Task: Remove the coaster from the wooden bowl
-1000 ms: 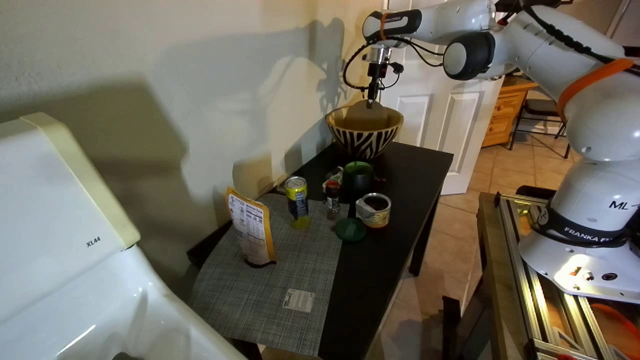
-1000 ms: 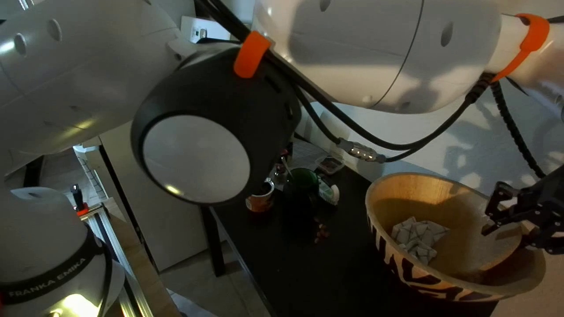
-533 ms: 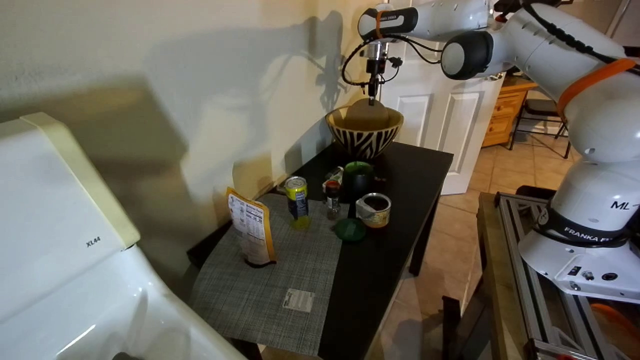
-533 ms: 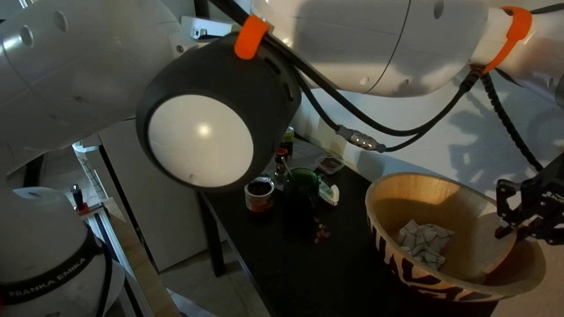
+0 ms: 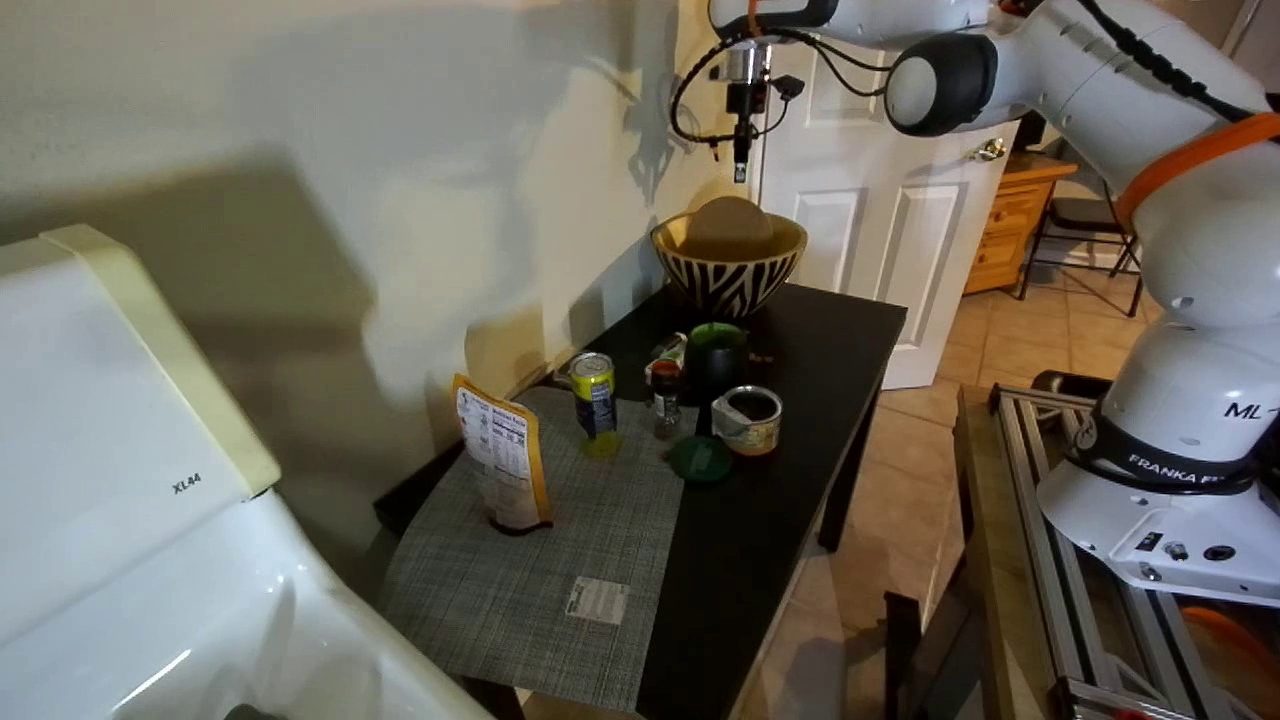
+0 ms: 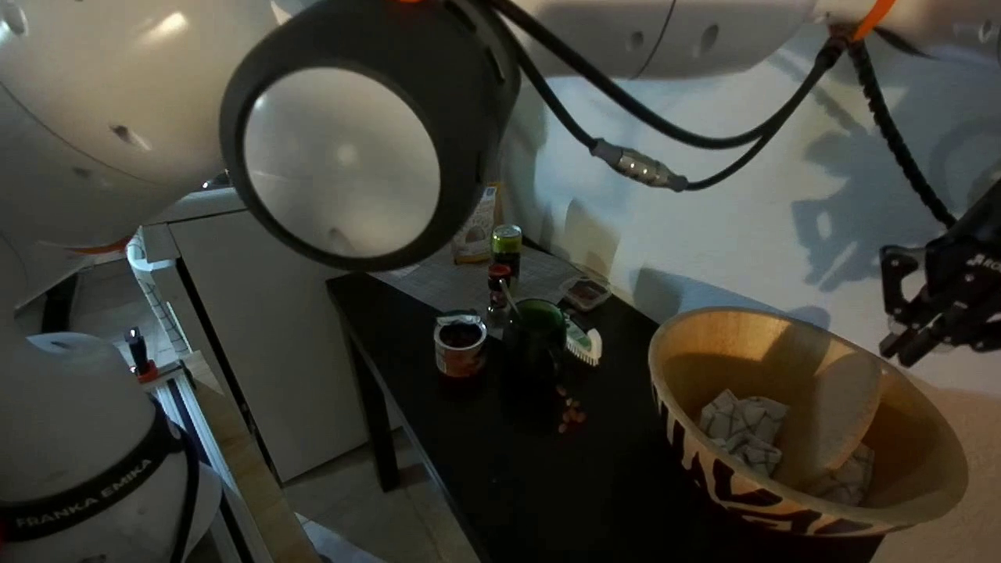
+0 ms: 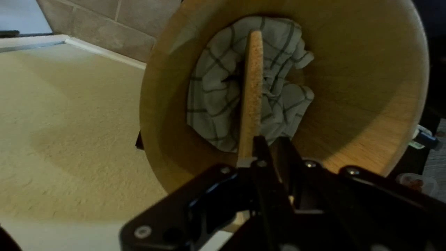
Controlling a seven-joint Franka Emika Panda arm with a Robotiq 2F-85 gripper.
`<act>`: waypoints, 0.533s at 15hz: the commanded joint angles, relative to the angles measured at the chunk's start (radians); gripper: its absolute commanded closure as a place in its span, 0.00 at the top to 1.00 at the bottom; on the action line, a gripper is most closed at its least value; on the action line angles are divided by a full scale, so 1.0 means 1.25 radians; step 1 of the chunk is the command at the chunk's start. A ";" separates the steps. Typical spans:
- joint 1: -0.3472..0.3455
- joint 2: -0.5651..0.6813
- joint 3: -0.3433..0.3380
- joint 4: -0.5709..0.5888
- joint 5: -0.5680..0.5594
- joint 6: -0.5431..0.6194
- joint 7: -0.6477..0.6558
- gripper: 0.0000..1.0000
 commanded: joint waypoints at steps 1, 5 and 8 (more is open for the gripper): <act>-0.006 -0.097 0.002 -0.015 -0.010 -0.025 -0.083 0.04; 0.005 -0.186 0.016 -0.040 -0.003 -0.017 -0.178 0.04; 0.007 -0.185 0.000 -0.056 -0.006 0.015 -0.123 0.41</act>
